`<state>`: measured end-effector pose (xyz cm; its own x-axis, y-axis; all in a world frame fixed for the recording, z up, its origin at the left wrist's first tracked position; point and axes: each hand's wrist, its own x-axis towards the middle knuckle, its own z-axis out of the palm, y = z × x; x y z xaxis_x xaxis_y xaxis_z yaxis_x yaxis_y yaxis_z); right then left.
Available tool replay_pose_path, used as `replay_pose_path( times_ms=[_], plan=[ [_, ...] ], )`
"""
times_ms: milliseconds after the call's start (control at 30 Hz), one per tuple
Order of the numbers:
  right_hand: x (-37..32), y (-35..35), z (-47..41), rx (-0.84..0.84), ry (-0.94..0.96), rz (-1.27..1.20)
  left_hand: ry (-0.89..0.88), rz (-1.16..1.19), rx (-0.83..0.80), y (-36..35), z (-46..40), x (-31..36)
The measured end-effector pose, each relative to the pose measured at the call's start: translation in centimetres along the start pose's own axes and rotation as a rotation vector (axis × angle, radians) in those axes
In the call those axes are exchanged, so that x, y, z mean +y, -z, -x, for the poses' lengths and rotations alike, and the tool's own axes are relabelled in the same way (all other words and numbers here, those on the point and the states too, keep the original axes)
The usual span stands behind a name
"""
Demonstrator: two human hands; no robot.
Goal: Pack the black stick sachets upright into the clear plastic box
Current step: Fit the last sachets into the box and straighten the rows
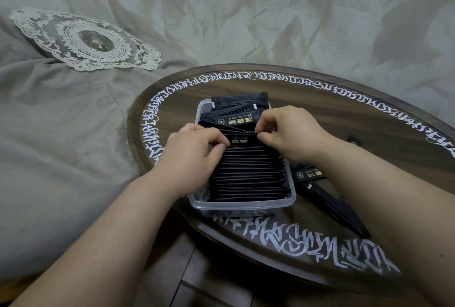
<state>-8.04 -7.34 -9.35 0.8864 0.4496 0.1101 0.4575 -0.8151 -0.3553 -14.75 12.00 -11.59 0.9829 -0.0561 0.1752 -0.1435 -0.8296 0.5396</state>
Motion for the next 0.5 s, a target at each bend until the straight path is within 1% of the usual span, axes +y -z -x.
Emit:
replay_pose_path(
  times_ms=[100, 200, 233, 267, 333, 400, 500],
  plan=[
    [0.3, 0.5, 0.4, 0.003, 0.0, 0.032, -0.014, 0.001, 0.059, 0.0, 0.0, 0.2],
    [0.7, 1.0, 0.7, -0.004, -0.001, 0.067, -0.014, -0.018, 0.196, 0.0, -0.2, -0.2],
    [0.8, 1.1, 0.8, -0.009, 0.001, 0.069, -0.002, -0.035, 0.219, -0.1, -0.3, -0.6],
    [0.9, 1.1, 0.8, -0.013, 0.005, 0.07, 0.018, -0.064, 0.207, -0.1, -0.5, -0.8],
    [1.0, 1.3, 0.9, -0.015, 0.016, 0.072, 0.06, -0.107, 0.122, -0.1, -0.6, -1.0],
    [1.1, 1.7, 1.0, -0.009, 0.029, 0.064, 0.091, -0.094, 0.047, 0.0, -0.6, -0.8],
    [1.4, 1.8, 1.0, -0.023, 0.048, 0.061, 0.104, -0.057, -0.024, 0.2, -0.7, -0.9]
  ],
)
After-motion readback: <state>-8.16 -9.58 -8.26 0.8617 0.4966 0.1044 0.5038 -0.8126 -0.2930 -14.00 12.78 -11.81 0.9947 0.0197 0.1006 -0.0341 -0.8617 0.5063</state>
